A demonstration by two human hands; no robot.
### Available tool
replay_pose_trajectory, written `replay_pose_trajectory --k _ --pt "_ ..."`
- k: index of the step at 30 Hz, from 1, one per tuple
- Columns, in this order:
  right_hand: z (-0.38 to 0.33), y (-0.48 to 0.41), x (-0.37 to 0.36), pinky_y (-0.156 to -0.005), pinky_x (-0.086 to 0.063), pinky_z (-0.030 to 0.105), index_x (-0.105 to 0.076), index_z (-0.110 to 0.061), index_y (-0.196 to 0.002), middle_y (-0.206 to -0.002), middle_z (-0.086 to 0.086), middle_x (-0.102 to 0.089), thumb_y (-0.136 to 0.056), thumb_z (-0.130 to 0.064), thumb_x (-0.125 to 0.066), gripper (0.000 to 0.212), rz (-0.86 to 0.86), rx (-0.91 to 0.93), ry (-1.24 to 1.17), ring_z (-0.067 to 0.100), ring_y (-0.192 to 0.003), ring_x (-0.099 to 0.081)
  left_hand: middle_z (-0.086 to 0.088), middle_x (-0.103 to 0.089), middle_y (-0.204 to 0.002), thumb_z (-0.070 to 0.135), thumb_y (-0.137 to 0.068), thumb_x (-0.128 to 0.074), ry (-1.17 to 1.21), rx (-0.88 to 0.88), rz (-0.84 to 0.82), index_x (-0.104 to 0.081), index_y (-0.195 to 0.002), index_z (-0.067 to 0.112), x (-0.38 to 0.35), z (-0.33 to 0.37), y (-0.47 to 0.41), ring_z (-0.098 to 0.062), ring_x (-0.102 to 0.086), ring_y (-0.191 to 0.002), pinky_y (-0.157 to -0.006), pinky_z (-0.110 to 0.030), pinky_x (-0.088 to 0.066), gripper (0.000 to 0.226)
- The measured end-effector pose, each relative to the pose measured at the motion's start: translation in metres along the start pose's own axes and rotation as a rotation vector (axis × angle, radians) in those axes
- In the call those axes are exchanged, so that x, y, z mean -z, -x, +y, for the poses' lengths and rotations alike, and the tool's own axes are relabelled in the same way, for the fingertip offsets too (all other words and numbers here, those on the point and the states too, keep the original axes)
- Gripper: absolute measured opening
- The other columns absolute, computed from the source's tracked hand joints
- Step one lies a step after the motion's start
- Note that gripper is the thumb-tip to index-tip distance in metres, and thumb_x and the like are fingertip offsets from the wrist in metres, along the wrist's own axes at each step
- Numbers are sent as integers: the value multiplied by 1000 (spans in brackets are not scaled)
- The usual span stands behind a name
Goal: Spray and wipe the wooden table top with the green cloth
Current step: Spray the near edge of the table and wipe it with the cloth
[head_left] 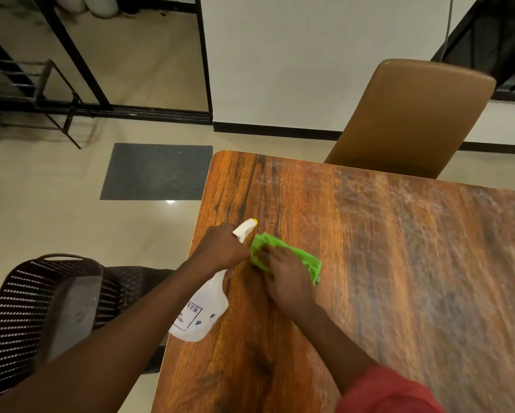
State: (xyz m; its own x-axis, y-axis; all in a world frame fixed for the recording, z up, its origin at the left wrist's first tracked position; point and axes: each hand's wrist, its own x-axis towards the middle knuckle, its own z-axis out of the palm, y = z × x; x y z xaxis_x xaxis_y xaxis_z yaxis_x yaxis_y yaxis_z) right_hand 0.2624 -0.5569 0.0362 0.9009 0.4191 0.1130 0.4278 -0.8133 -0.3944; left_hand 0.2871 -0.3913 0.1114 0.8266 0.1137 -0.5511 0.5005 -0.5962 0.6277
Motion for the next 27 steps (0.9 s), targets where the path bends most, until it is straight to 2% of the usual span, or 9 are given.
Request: replay_pose_trajectory --k 3,7,11,13,16,19,21,24,27 --pt "4 -20 4 -78 -53 37 -70 -12 -112 -117 4 -67 -83 -28 -42 43 -5 -44 -27 28 -106 -59 -3 -50 -73 17 -77 -73 17 14 4 -58 -107 0 0 -3 -2 -20 -55 -68 -51 -24 -36 37" --pt "0 3 0 -77 -53 37 -70 -12 -112 -117 3 -67 -71 -11 -59 42 -10 7 -51 27 -103 -60 -5 -52 -76 15 -77 -72 36 31 13 -59 -107 -1 0 -5 -6 -20 -54 -67 -52 -24 -35 36" --pt "2 2 1 -73 -55 35 -71 -14 -108 -112 2 -69 -69 -9 -69 40 -5 79 -20 25 -99 -62 -6 -55 -81 14 -78 -71 36 33 6 -57 -109 3 0 -1 -9 -20 -56 -64 -49 -24 -37 36" --pt "7 -18 4 -76 -54 37 -71 -12 -107 -111 4 -69 -77 -16 -60 33 29 35 -19 27 -99 -62 -3 -53 -76 15 -78 -72 33 26 1 -58 -108 3 -1 1 -9 -18 -55 -62 -48 -24 -36 35" --pt "11 -37 8 -79 -53 38 -71 -11 -107 -113 4 -69 -83 -24 -47 37 21 -4 -29 28 -102 -61 -1 -51 -78 17 -79 -73 27 31 5 -57 -111 4 -3 1 -9 -16 -52 -68 -50 -24 -34 38" --pt "6 -23 5 -77 -53 37 -71 -11 -107 -111 4 -68 -80 -21 -55 33 30 21 -38 27 -101 -60 -3 -55 -80 18 -79 -72 28 34 -2 -58 -114 5 -5 1 -7 -15 -54 -65 -49 -23 -35 40" --pt "0 -10 3 -77 -53 38 -69 -13 -113 -114 3 -67 -73 -11 -66 40 -25 53 -59 26 -103 -59 -7 -57 -90 18 -80 -70 41 34 -5 -55 -118 6 -5 2 -7 -16 -55 -68 -51 -24 -37 42" --pt "-2 -10 2 -77 -52 36 -67 -16 -116 -117 1 -66 -71 -10 -66 46 -96 117 -35 25 -104 -58 -7 -56 -90 17 -81 -69 61 31 16 -55 -118 5 -2 2 -9 -18 -55 -70 -50 -24 -38 41" --pt "2 -36 3 -76 -54 37 -70 -12 -110 -115 5 -67 -80 -18 -59 33 -84 127 -23 27 -103 -59 -6 -57 -87 17 -80 -71 84 27 20 -57 -115 7 0 1 -10 -17 -55 -66 -50 -24 -38 39"
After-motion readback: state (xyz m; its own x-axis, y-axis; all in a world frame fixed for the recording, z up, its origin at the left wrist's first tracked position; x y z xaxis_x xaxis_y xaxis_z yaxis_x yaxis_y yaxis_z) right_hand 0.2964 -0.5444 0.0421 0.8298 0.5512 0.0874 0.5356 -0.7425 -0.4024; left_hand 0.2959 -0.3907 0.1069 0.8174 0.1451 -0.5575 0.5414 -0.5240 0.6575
